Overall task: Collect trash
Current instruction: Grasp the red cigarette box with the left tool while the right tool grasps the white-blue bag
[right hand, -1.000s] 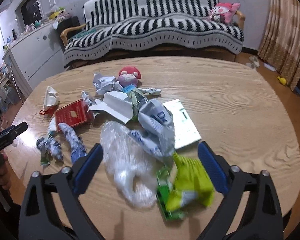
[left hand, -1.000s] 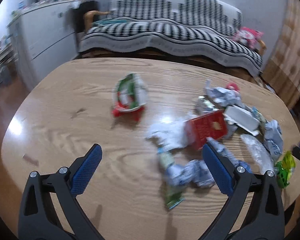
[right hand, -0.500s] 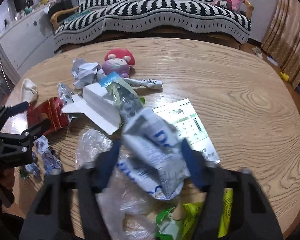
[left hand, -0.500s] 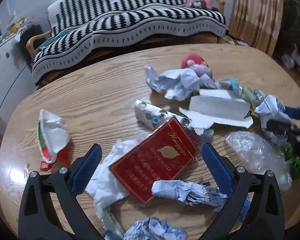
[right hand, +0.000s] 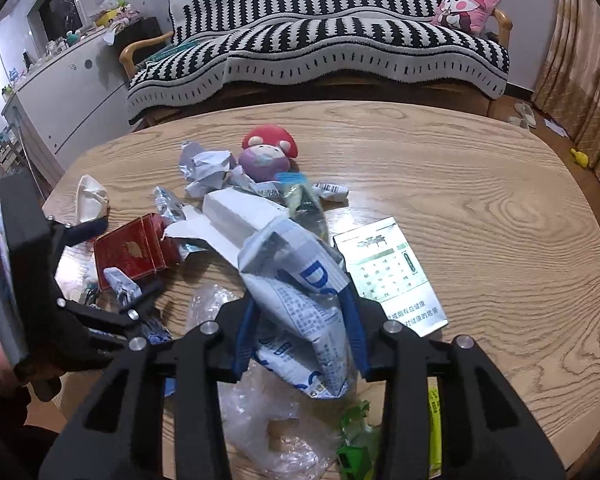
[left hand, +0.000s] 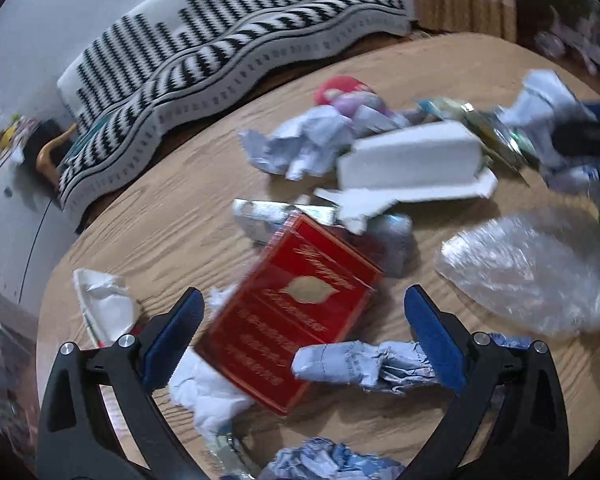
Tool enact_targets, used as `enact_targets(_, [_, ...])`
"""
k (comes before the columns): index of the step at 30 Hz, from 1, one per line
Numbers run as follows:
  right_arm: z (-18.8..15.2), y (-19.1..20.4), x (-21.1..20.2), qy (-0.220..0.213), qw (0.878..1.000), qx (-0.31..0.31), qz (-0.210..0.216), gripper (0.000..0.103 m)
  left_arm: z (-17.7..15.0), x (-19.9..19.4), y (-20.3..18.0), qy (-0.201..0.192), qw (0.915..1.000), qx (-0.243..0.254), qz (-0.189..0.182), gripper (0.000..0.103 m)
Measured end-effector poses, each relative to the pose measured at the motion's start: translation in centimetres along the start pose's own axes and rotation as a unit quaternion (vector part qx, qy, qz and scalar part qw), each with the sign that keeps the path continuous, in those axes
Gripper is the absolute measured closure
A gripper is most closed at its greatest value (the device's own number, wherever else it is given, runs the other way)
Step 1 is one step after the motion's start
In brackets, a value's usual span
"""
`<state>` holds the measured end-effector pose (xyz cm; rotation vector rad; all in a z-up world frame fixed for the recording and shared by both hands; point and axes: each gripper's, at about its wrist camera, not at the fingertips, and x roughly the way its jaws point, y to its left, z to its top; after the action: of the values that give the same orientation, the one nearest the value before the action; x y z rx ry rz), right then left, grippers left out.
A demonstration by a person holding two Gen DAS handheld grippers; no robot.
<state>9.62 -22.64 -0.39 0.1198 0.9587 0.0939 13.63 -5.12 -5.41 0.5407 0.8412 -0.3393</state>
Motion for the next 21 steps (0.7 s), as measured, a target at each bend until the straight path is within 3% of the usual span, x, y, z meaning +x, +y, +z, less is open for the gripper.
enact_targets(4, [-0.3, 0.3, -0.2, 0.0, 1.0, -0.001, 0.0, 0.064, 0.3, 0.4, 0.5, 0.004, 0.9998, -0.018, -0.005, 0.007])
enact_targets(7, [-0.5, 0.4, -0.4, -0.001, 1.0, 0.001, 0.003, 0.064, 0.3, 1.0, 0.6, 0.012, 0.9995, -0.024, -0.015, 0.016])
enact_targets(9, [-0.5, 0.4, -0.7, -0.004, 1.0, 0.001, 0.004, 0.064, 0.6, 1.1, 0.9, 0.019, 0.9992, -0.032, -0.015, 0.031])
enact_targets(14, [-1.0, 0.2, -1.6, -0.01, 1.0, 0.003, 0.008, 0.064, 1.5, -1.6, 2.4, -0.008, 0.9964, -0.081, -0.024, 0.042])
enact_targets(21, [-1.2, -1.3, -3.7, -0.029, 0.998, 0.038, 0.036, 0.064, 2.2, -5.1, 6.2, -0.045, 0.9755, -0.206, -0.062, 0.044])
